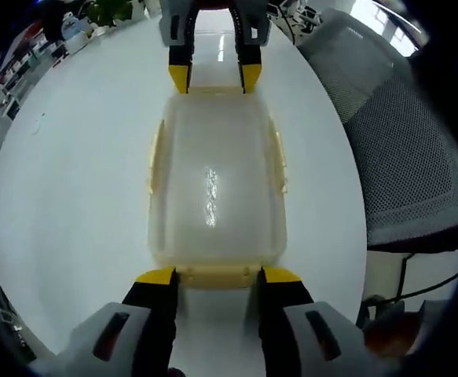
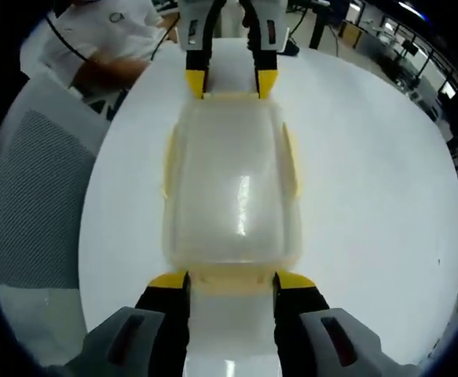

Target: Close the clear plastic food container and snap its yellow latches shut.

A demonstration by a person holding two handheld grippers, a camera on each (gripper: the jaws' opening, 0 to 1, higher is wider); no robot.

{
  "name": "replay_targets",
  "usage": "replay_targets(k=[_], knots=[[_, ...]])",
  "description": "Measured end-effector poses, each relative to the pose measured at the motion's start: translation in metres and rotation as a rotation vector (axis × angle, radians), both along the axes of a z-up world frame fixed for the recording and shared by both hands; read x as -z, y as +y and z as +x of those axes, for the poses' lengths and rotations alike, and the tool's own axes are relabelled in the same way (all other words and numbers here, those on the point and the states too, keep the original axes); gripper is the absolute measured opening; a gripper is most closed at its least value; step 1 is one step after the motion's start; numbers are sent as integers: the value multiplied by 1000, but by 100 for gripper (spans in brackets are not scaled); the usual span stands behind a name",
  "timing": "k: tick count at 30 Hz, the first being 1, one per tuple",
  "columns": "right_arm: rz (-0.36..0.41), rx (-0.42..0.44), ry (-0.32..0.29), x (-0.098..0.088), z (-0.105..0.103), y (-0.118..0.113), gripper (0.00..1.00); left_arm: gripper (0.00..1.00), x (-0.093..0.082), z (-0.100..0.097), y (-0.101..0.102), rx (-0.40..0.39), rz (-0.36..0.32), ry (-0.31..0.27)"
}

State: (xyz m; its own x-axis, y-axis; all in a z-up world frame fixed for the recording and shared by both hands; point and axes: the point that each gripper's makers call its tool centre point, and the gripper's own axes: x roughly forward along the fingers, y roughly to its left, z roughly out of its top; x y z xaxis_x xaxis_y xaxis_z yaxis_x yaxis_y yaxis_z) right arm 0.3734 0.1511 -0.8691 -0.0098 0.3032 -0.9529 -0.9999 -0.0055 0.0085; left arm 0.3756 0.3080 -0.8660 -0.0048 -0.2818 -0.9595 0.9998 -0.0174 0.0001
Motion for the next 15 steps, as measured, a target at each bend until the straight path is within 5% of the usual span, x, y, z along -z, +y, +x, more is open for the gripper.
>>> replay_targets(k=[9,15], knots=[[0,-9,-6,1,0,-3,40,39,2,1,-1,-1,76,-1],[51,1,-4,0,1,-2,38,38,0,-1,2,-15,55,-4]])
